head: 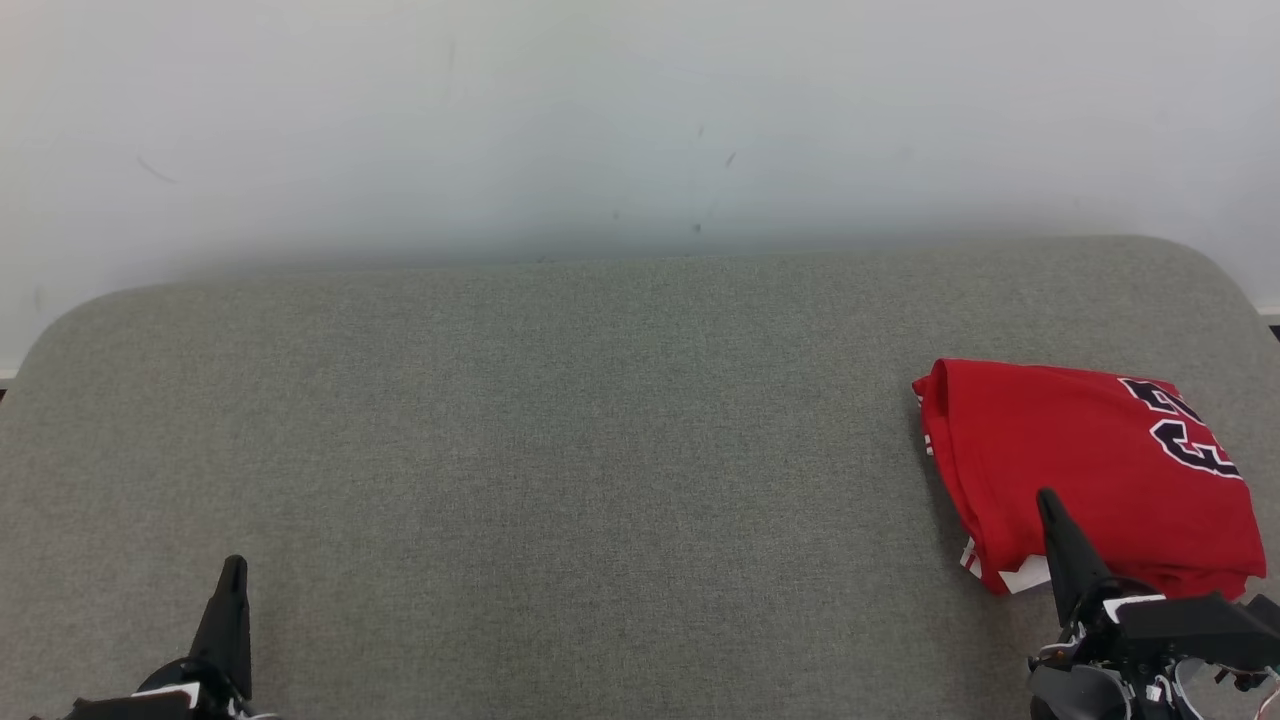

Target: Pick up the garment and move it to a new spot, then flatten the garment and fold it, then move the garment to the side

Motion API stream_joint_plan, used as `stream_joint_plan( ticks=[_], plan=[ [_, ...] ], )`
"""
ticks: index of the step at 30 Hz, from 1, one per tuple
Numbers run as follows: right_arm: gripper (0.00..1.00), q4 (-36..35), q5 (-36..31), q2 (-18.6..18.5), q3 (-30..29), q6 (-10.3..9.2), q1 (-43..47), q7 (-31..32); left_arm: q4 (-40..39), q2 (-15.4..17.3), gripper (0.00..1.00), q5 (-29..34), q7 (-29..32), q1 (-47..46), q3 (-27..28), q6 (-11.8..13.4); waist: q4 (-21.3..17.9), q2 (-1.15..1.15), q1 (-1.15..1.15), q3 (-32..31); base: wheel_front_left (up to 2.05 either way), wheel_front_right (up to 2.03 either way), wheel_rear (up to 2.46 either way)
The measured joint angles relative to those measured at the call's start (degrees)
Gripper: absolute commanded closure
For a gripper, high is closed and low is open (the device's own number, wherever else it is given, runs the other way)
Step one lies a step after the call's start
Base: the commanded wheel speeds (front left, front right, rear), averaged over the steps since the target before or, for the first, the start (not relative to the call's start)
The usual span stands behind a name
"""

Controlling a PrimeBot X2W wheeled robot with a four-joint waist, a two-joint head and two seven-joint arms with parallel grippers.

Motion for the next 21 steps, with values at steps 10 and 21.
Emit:
stream_joint_plan(
  ticks=[10, 21],
  plan=[
    [1.0, 0.0, 0.0, 0.0, 0.0, 0.0, 0.0, 0.0, 0.0, 0.0, 1.0, 0.0, 0.0, 0.0, 0.0, 0.0, 0.0, 0.0, 0.0, 0.0, 0.0, 0.0, 0.0],
    [1.0, 0.0, 0.0, 0.0, 0.0, 0.0, 0.0, 0.0, 0.0, 0.0, 1.0, 0.0, 0.0, 0.0, 0.0, 0.0, 0.0, 0.0, 0.0, 0.0, 0.0, 0.0, 0.0]
  ],
)
